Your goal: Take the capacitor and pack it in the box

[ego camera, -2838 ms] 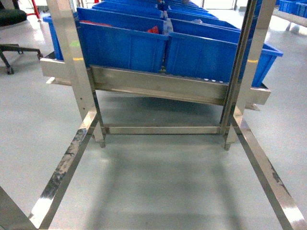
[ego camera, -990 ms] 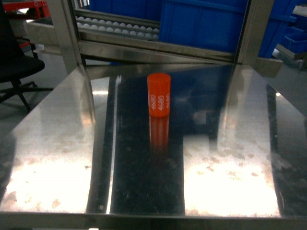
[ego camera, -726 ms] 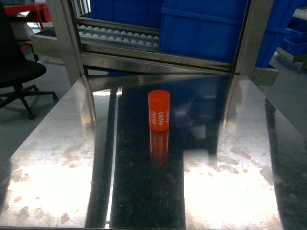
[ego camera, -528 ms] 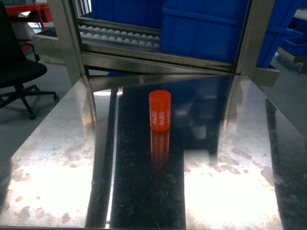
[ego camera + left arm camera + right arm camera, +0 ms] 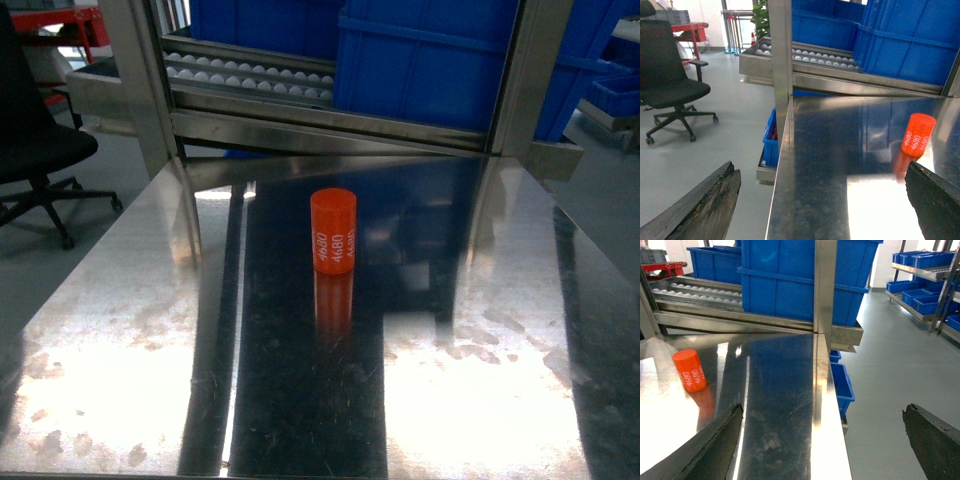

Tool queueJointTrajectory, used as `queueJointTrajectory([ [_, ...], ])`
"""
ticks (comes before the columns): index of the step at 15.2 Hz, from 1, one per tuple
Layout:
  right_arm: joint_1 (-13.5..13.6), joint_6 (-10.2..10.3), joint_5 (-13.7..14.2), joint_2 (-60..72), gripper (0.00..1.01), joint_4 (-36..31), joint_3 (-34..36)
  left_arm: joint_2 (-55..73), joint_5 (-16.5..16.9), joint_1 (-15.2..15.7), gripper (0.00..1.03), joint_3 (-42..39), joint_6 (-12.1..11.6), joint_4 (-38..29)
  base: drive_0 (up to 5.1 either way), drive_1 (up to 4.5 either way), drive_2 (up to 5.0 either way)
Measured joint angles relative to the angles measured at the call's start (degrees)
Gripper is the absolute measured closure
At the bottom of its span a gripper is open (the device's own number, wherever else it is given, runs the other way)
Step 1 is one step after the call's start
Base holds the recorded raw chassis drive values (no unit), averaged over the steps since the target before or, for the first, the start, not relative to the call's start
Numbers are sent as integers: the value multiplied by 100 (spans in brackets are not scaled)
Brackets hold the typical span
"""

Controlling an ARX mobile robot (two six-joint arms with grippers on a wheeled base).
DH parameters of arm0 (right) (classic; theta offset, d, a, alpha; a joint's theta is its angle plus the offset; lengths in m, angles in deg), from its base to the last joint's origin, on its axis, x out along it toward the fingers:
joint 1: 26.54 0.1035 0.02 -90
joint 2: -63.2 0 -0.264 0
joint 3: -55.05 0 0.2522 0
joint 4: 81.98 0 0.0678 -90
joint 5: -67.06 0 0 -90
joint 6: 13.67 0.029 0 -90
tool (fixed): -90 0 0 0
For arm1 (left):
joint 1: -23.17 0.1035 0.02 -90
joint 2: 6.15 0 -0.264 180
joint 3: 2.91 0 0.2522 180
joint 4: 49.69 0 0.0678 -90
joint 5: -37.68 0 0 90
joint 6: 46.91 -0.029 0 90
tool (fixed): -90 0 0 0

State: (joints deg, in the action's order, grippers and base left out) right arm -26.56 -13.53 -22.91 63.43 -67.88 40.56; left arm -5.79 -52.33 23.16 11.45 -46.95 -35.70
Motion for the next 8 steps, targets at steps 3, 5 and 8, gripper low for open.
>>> queueJointTrajectory([
  [3,0,0,0,0,3,-2,0,0,0,0,5,0,0,2,0,0,0],
  [5,0,0,0,0,3,0,0,0,0,0,5,0,0,2,0,0,0],
  [8,0,0,-4,0,3,-4,0,1996,-1762,-938,5,94,260,-1456,0,0,0],
])
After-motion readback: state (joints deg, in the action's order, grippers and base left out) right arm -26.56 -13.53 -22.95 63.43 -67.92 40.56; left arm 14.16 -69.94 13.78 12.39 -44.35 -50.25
